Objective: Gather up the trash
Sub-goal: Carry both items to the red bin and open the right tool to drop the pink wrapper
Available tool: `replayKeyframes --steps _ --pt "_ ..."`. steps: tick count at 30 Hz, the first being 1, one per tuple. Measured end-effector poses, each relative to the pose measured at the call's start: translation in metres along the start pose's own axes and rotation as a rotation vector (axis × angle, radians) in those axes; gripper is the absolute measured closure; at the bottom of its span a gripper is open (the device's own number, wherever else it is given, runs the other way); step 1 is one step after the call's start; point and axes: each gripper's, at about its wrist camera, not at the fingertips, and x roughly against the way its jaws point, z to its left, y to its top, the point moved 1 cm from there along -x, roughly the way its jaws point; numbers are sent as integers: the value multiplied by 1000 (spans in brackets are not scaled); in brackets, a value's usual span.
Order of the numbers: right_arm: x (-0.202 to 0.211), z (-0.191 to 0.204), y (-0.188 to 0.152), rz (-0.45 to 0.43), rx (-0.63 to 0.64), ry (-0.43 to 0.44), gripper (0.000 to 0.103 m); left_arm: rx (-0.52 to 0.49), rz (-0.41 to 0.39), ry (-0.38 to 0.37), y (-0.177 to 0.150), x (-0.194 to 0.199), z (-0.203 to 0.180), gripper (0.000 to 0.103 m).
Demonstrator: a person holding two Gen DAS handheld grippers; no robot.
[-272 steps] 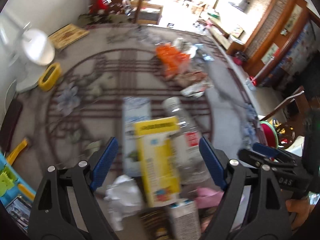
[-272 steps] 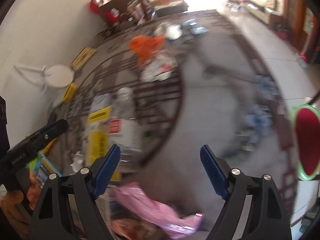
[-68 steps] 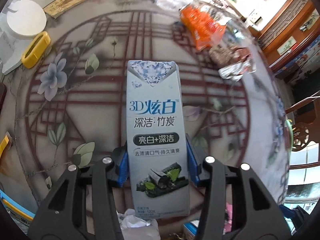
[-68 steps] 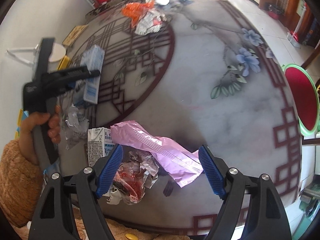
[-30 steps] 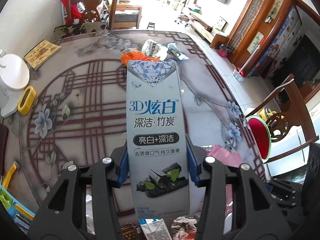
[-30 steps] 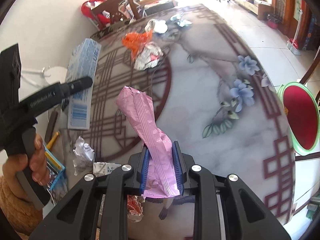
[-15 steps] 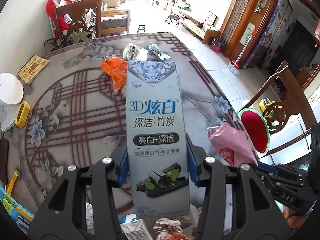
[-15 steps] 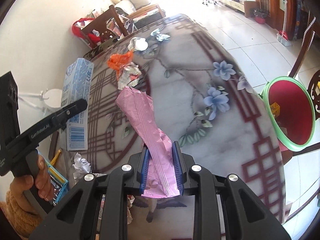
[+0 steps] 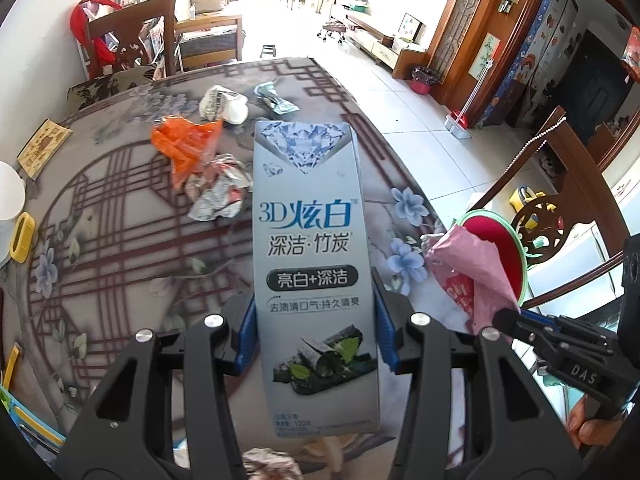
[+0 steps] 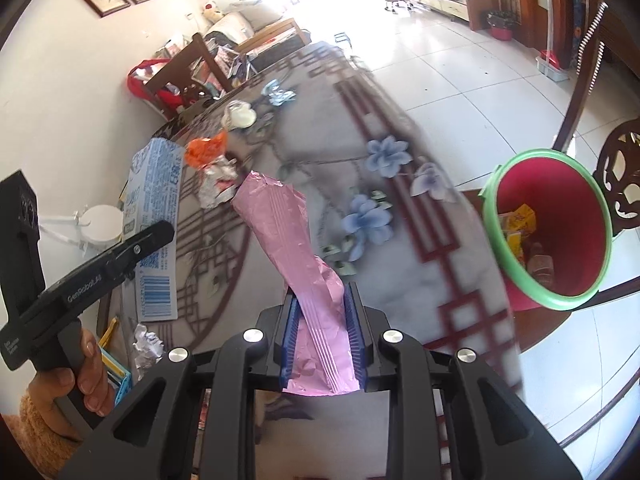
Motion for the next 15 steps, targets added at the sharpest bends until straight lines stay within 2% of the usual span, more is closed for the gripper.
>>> replayKeyframes --steps 15 --pt "19 -89 32 -5 -81 0 80 15 41 31 8 -27 -54 57"
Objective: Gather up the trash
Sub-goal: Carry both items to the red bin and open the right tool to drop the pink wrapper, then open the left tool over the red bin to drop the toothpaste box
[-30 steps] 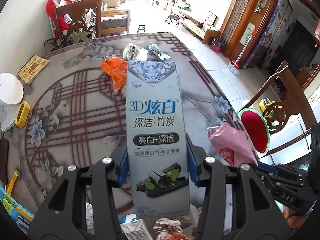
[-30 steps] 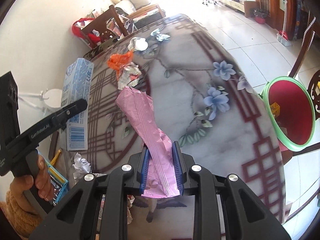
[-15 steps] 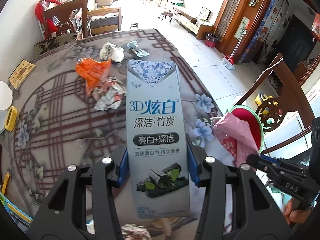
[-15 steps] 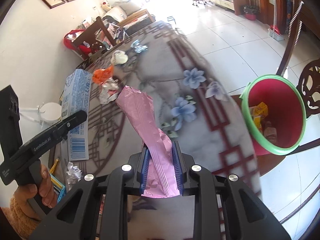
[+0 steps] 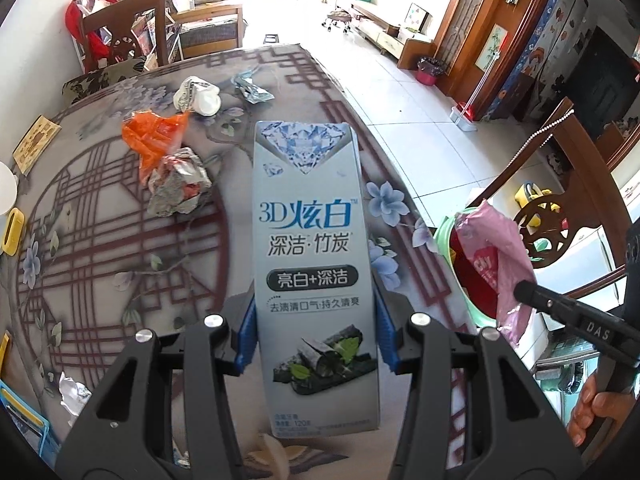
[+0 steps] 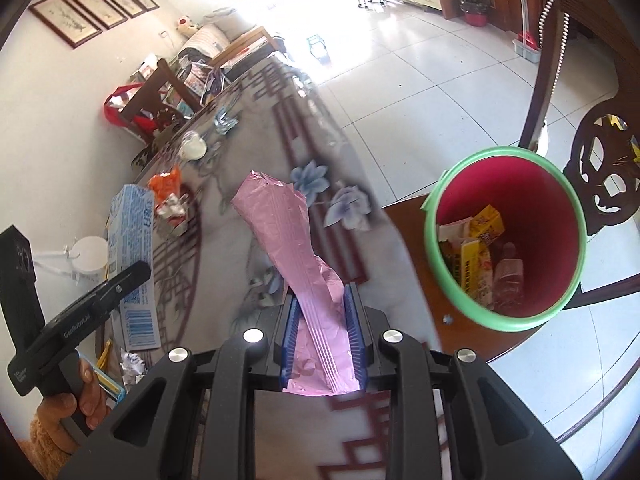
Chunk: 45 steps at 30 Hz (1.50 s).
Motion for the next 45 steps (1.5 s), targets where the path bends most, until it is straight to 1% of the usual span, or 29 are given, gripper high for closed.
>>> replayKeyframes --steps 5,12,21,28,30,31,32,33,34,36,39,40,41,42,43,44,45 --pt "9 -25 8 -11 -25 1 80 -12 10 3 5 -7 -21 56" --pt "22 -64 20 -36 -81 -20 80 -40 27 -19 10 -19 -57 56" --pt "33 -120 36 -66 -170 -69 80 -117 53 -53 21 -39 -102 56" --pt "33 -150 46 -90 -204 -118 80 -194 88 -101 28 -61 -145 56" --pt "30 -159 49 -97 -230 -141 77 -223 95 -121 31 -69 -162 56" --pt "29 -164 50 -98 -244 -149 71 -239 96 -130 33 -72 -170 56" --pt "28 -170 52 -98 -257 -154 63 -259 94 -147 35 -75 -182 56" --pt "28 -174 54 -101 -262 -163 46 -274 91 -160 36 -78 -190 56" --pt "29 -176 55 -109 -262 -177 40 -290 89 -173 38 -80 -198 56" --pt "36 -181 58 -132 -261 -209 40 -330 90 -201 40 -86 -218 56" --pt "50 -189 59 -176 -272 -262 37 -392 94 -248 39 -94 -246 55" --pt "54 -193 59 -185 -277 -274 36 -406 101 -262 38 -95 -251 54" --pt "58 -196 58 -195 -285 -289 36 -424 112 -282 37 -98 -257 47" --pt "61 -199 57 -198 -292 -297 35 -439 114 -294 36 -99 -263 31" --pt "62 -201 56 -198 -299 -302 35 -443 103 -297 34 -98 -264 25" --pt "64 -201 55 -199 -304 -307 35 -442 90 -305 33 -96 -265 23" --pt "66 -200 53 -201 -306 -311 35 -440 86 -318 31 -93 -263 23"
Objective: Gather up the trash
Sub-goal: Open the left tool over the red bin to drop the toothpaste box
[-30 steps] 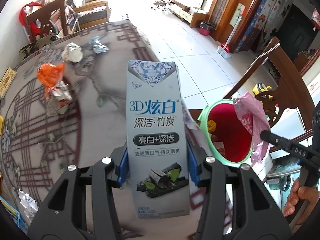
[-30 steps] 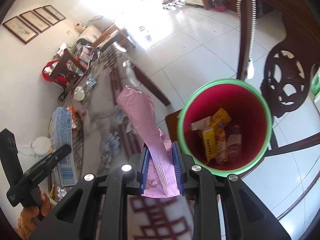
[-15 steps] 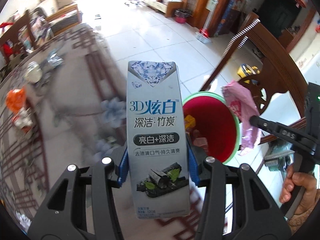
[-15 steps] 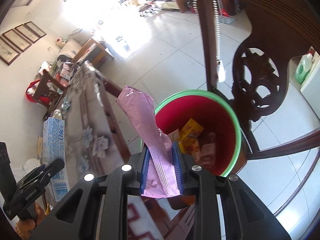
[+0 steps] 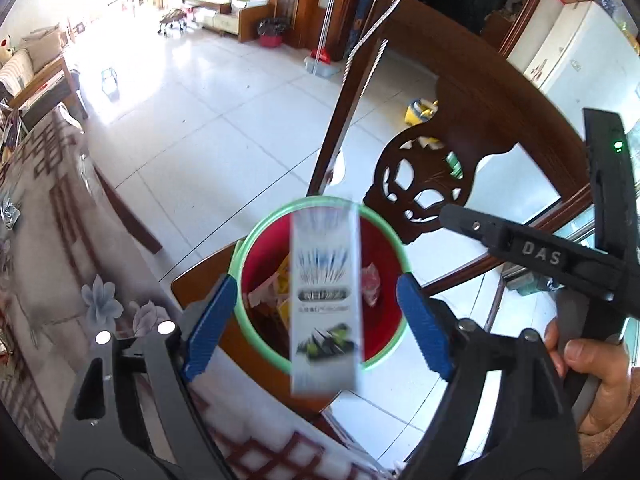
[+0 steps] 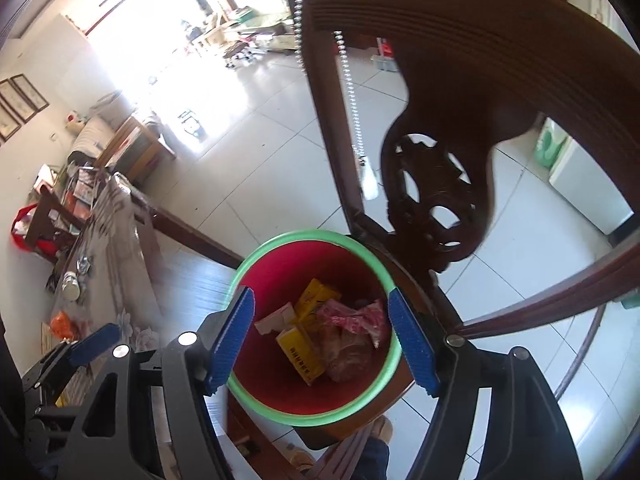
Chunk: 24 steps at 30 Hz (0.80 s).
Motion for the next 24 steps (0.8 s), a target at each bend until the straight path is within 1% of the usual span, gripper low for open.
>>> replayKeyframes --steps 2,5,9,12,17,19,24 --pt "2 2 -2 -1 3 -2 35 9 -2 -5 -4 7 3 23" --pt "7 16 -8 2 26 11 35 56 -22 15 -13 25 20 22" --pt "15 45 -17 -7 73 42 35 188 -51 41 -33 58 60 21" --pt "19 71 -28 -10 116 66 34 273 -79 81 -56 88 92 21" --pt "23 119 -54 5 188 107 34 367 -119 155 -99 134 139 21" --pt "22 141 -69 21 219 125 34 400 -127 176 -114 147 152 21" --pt "19 201 -108 65 301 166 34 490 -147 230 -163 189 200 21"
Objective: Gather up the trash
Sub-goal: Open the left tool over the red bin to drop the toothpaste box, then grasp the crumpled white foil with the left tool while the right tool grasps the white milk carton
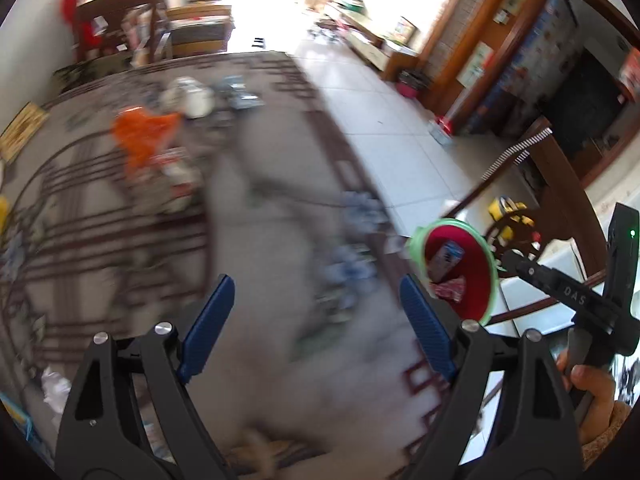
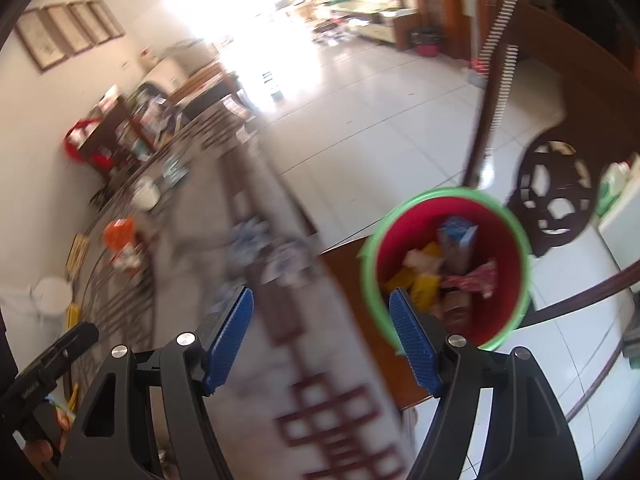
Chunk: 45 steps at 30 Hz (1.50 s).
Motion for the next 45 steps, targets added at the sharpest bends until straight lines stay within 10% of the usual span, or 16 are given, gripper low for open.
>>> replayKeyframes --steps 11,32,45 --pt "-31 140 -66 146 190 129 33 153 16 100 -37 40 133 21" --pt "-57 292 -210 456 528 289 33 271 6 228 -87 78 243 21" --pt "-88 305 -234 515 577 241 36 320 116 241 -125 63 272 21"
